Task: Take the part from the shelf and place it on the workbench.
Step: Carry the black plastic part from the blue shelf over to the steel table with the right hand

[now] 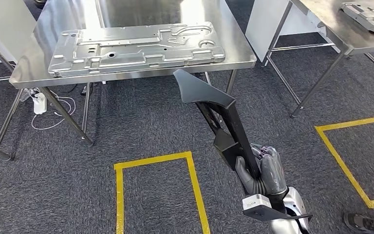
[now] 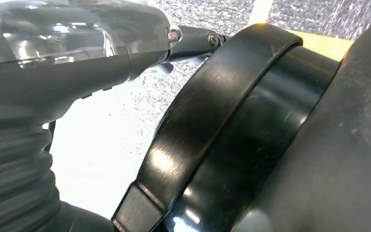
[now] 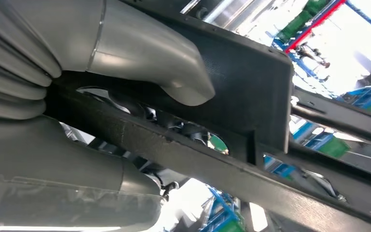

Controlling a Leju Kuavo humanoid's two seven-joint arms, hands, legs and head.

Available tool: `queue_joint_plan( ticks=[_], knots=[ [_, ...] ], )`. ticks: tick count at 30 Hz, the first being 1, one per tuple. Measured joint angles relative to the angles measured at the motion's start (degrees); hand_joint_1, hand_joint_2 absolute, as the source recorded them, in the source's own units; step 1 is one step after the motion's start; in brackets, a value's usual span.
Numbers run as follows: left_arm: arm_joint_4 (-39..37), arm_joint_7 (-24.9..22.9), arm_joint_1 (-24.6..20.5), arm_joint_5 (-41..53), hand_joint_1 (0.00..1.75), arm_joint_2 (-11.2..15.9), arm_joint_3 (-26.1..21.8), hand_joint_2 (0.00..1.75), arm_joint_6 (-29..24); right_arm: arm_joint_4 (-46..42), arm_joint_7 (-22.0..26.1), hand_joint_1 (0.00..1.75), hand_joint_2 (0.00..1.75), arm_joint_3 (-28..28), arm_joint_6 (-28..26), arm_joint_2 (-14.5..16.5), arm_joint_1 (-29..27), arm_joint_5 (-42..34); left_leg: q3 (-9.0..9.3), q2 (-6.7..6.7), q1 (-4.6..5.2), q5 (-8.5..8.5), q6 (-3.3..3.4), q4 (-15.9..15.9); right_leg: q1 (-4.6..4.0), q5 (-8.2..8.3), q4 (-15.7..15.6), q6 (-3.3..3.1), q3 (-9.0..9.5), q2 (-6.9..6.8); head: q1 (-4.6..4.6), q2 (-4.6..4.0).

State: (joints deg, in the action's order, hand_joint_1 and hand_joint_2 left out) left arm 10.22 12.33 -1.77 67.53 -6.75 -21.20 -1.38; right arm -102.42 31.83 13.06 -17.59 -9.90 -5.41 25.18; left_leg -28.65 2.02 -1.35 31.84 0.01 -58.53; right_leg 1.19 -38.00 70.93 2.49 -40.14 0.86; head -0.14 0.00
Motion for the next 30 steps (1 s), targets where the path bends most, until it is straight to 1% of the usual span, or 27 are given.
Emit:
queue_joint_plan(
  ticks=[1,2,3,4,5,7,8,9,10,11,12,13,14,15,16,18,19,20,22,23,24,25,26,27,28,29,30],
  knots=[
    [0.0,0.0,0.0,0.0,0.00,0.0,0.0,1.75,0.0,0.0,0.0,1.75,1.75,0.0,0.0,0.0,-0.1,0.1,1.19,0.38,-0.23,0.91,-0.30,0.0,0.27,2.53,-3.2,0.31,-0.06,0.01,0.24,0.00],
    [0.0,0.0,0.1,0.0,0.00,0.0,0.0,1.75,0.0,0.0,-0.1,1.75,1.75,0.1,-0.1,-0.1,-0.2,0.1,2.33,0.74,-0.37,1.84,-0.66,0.0,0.48,6.63,-6.3,0.70,0.02,0.03,0.56,0.00],
    [0.0,0.0,0.2,0.0,0.00,0.1,0.0,1.75,0.0,0.1,-0.1,1.75,1.75,0.1,-0.1,-0.1,-0.3,0.2,3.24,1.10,-0.44,2.70,-1.08,0.0,0.48,10.00,-8.5,0.83,0.23,0.02,0.85,0.00],
    [-0.1,0.0,0.2,0.0,0.00,0.1,0.0,1.75,0.0,0.2,-0.2,1.75,1.75,0.2,-0.2,-0.2,-0.4,0.2,3.99,1.38,-0.43,3.40,-1.52,0.3,0.38,12.53,-9.7,0.71,0.61,0.01,0.98,0.00],
    [-0.1,0.0,0.2,0.0,0.00,0.1,0.0,1.75,0.0,0.2,-0.3,1.75,1.75,0.3,-0.2,-0.2,-0.4,0.2,4.57,1.54,-0.39,3.74,-1.92,0.5,0.20,13.43,-9.9,0.30,0.99,-0.05,1.00,0.00],
    [-0.1,0.0,0.1,0.0,0.00,0.2,-0.1,1.75,0.0,0.2,-0.4,1.75,1.75,0.4,-0.4,-0.3,-0.1,0.2,4.18,1.34,-0.40,2.67,-2.64,-1.0,0.06,12.42,-10.0,-0.92,2.31,-0.12,0.66,0.00],
    [-0.1,-0.1,0.1,0.1,0.00,0.2,-0.1,1.75,0.0,0.1,-0.4,1.75,1.75,0.3,-0.4,-0.3,0.0,0.2,2.80,0.77,-0.40,1.40,-2.83,-3.7,0.14,11.96,-10.2,-1.49,2.97,-0.19,0.39,0.00],
    [-0.1,-0.1,0.1,0.1,0.00,0.2,-0.1,1.75,0.0,0.1,-0.4,1.75,1.75,0.3,-0.5,-0.3,0.1,0.2,0.45,0.10,-0.32,0.41,-2.96,-7.6,0.17,11.46,-10.5,-1.97,3.80,-0.24,0.10,0.00],
    [-0.1,0.0,0.1,0.1,0.00,0.2,-0.1,1.75,0.0,0.0,-0.4,1.75,1.75,0.3,-0.6,-0.3,0.1,0.1,-2.40,-0.64,-0.18,0.33,-2.94,-11.8,0.19,10.86,-10.7,-2.36,4.61,-0.35,-0.23,0.00],
    [-0.1,0.0,0.0,0.1,0.00,0.2,-0.2,1.75,0.0,0.0,-0.4,1.75,1.75,0.3,-0.7,-0.3,0.1,0.0,-5.26,-1.10,0.02,1.57,-2.91,-15.3,0.14,10.15,-10.9,-2.61,5.48,-0.42,-0.54,0.00],
    [-0.1,0.0,0.0,0.1,0.00,0.2,-0.2,1.75,0.0,0.0,-0.4,1.75,1.75,0.4,-0.8,-0.2,0.0,-0.1,-7.75,-1.30,0.23,3.83,-2.87,-17.6,0.08,9.38,-10.9,-2.76,6.42,-0.47,-0.74,0.00],
    [-0.1,0.0,-0.1,0.1,0.00,0.2,-0.3,1.75,0.0,0.0,-0.3,1.75,1.75,0.4,-0.8,-0.2,0.0,-0.2,-9.58,-1.37,0.42,6.18,-2.81,-18.4,0.01,8.58,-10.9,-2.86,7.42,-0.47,-0.92,0.00],
    [-0.1,0.0,-0.1,0.1,0.00,0.2,-0.3,1.75,0.0,0.0,-0.3,1.75,1.75,0.4,-0.9,-0.2,0.0,-0.2,-10.74,-1.38,0.59,7.81,-2.71,-17.9,-0.05,7.75,-11.0,-2.93,8.52,-0.44,-1.09,0.00],
    [-0.1,0.0,-0.2,0.1,0.00,0.2,-0.3,1.75,0.0,0.0,-0.3,1.75,1.75,0.4,-0.9,-0.2,0.0,-0.3,-11.27,-1.40,0.74,7.85,-2.55,-16.1,-0.09,6.91,-11.0,-2.95,9.67,-0.42,-1.25,0.00],
    [-0.1,0.0,-0.2,0.1,0.00,0.2,-0.3,1.75,0.0,0.0,-0.3,1.75,1.75,0.4,-1.0,-0.2,0.0,-0.3,-11.39,-1.45,0.88,5.92,-2.32,-13.3,-0.12,6.06,-11.0,-2.93,10.80,-0.39,-1.45,0.00],
    [-0.1,0.0,-0.1,0.1,0.00,0.2,-0.4,1.75,0.0,0.0,-0.2,1.75,1.75,0.4,-1.1,-0.1,-0.1,-0.3,-11.35,-1.76,1.19,-1.94,-1.54,-7.0,-0.28,4.35,-11.0,-2.64,12.36,-0.33,-1.92,0.00],
    [-0.1,0.0,-0.1,0.1,0.00,0.2,-0.4,1.75,0.0,0.0,-0.2,1.75,1.75,0.4,-1.1,-0.1,-0.1,-0.3,-11.30,-1.88,1.31,-5.09,-1.12,-5.1,-0.39,3.57,-11.1,-2.35,12.81,-0.30,-2.07,0.00],
    [-0.1,0.1,-0.2,0.2,0.00,0.1,-0.4,1.75,0.0,0.0,-0.2,1.75,1.75,0.4,-1.2,-0.1,-0.1,-0.3,-11.29,-1.93,1.39,-6.88,-0.72,-4.2,-0.53,3.14,-11.2,-1.96,13.30,-0.27,-2.09,0.00],
    [-0.1,0.1,-0.3,0.2,0.00,0.1,-0.4,1.75,0.0,-0.2,-0.2,1.75,1.75,0.5,-1.3,-0.1,-0.1,-0.4,-10.62,-1.77,1.34,-6.60,-0.02,-3.8,-0.70,3.12,-10.9,-1.15,13.98,-0.29,-1.96,0.00],
    [0.0,0.2,-0.4,0.2,0.00,0.1,-0.4,1.75,0.0,-0.3,-0.1,1.75,1.75,0.5,-1.4,-0.1,-0.1,-0.4,-10.00,-1.71,1.23,-6.31,0.31,-3.4,-0.72,3.61,-9.7,-0.82,13.74,-0.34,-1.85,0.00],
    [0.0,0.2,-0.4,0.2,0.00,0.1,-0.4,1.75,0.0,-0.4,-0.1,1.75,1.75,0.5,-1.4,-0.1,0.0,-0.4,-9.21,-1.65,1.10,-5.96,0.60,-3.1,-0.69,3.97,-7.6,-0.64,12.53,-0.38,-1.68,0.00],
    [0.0,0.2,-0.4,0.3,0.00,0.0,-0.4,1.75,0.0,-0.4,0.0,1.75,1.75,0.5,-1.4,-0.1,0.0,-0.4,-8.38,-1.56,0.94,-5.57,0.77,-2.8,-0.63,3.99,-4.6,-0.48,10.55,-0.41,-1.43,0.00],
    [0.0,0.2,-0.4,0.3,0.00,0.0,-0.4,1.75,0.0,-0.4,0.0,1.75,1.75,0.5,-1.5,0.0,0.0,-0.4,-7.64,-1.51,0.85,-5.07,0.88,-2.5,-0.58,3.37,-1.2,-0.34,8.16,-0.43,-1.08,0.00],
    [0.0,0.1,-0.4,0.4,0.00,0.0,-0.4,1.75,0.0,-0.4,0.0,1.75,1.75,0.5,-1.5,0.0,-0.1,-0.4,-6.92,-1.42,0.76,-4.53,0.91,-2.3,-0.53,1.91,1.7,-0.22,5.61,-0.43,-0.73,0.00],
    [0.0,0.1,-0.3,0.4,0.00,0.0,-0.4,1.75,0.0,-0.4,0.0,1.75,1.75,0.5,-1.5,0.0,-0.2,-0.4,-6.10,-1.31,0.66,-3.87,0.89,-2.1,-0.47,0.01,3.3,-0.12,3.43,-0.44,-0.40,0.00],
    [0.0,0.1,-0.3,0.4,0.00,0.0,-0.4,1.75,0.0,-0.4,0.1,1.75,1.75,0.5,-1.5,0.0,-0.2,-0.4,-5.11,-1.17,0.55,-3.12,0.81,-2.0,-0.41,-1.58,3.6,-0.05,1.89,-0.44,-0.06,0.00],
    [0.0,0.0,-0.2,0.4,0.00,0.0,-0.4,1.75,0.0,-0.4,0.1,1.75,1.75,0.5,-1.5,0.0,-0.3,-0.4,-3.98,-1.03,0.42,-2.26,0.67,-2.0,-0.35,-2.07,2.3,0.04,1.06,-0.44,0.27,0.00]
  ],
)
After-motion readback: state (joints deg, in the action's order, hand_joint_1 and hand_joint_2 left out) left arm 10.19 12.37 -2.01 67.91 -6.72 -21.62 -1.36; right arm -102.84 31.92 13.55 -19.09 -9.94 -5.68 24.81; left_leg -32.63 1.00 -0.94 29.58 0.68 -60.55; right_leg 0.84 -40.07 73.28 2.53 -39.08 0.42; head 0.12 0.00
